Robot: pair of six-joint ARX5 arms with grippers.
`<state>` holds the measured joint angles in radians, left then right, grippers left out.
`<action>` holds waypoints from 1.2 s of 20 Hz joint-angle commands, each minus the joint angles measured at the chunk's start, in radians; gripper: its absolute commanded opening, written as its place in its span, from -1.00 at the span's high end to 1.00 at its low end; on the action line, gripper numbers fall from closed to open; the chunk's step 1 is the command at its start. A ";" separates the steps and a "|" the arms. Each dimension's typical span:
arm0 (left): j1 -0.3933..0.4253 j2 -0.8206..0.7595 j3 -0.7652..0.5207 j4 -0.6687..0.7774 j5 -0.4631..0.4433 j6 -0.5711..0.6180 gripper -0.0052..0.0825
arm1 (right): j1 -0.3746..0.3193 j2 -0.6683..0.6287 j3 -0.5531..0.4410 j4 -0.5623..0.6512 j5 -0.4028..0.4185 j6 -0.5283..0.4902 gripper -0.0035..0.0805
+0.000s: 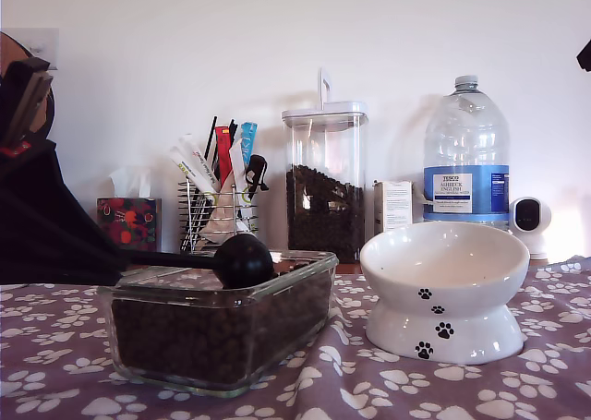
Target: Measure one spoon of cat food and pour it into the food bowl
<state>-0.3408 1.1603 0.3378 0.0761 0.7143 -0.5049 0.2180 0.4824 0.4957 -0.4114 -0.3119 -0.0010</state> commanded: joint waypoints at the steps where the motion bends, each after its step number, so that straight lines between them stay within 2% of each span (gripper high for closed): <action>1: -0.005 -0.010 -0.002 0.009 -0.010 0.018 0.93 | 0.005 0.006 0.010 0.009 -0.004 0.001 0.94; 6: -0.012 -0.049 0.016 0.006 -0.018 0.083 0.93 | 0.005 0.006 0.010 0.009 -0.004 0.001 0.94; 8: -0.031 -0.093 0.028 -0.001 -0.031 0.145 0.93 | 0.005 0.006 0.010 0.009 -0.004 0.001 0.94; 11: -0.090 -0.166 0.059 -0.072 -0.159 0.265 0.93 | 0.005 0.006 0.010 0.009 -0.004 0.000 0.94; 14: -0.179 -0.228 0.078 -0.145 -0.353 0.418 0.93 | 0.005 0.006 0.010 0.009 -0.004 0.001 0.94; 17: -0.264 -0.259 0.106 -0.228 -0.498 0.532 0.93 | 0.005 0.006 0.010 0.009 -0.004 0.000 0.94; 19: -0.309 -0.259 0.137 -0.285 -0.579 0.597 0.93 | 0.005 0.006 0.010 0.009 -0.004 0.000 0.94; 24: -0.398 -0.259 0.168 -0.317 -0.729 0.675 0.93 | 0.005 0.006 0.010 0.009 -0.004 0.001 0.94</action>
<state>-0.7307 0.9001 0.5041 -0.2356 -0.0010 0.1520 0.2180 0.4828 0.4957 -0.4114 -0.3119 -0.0010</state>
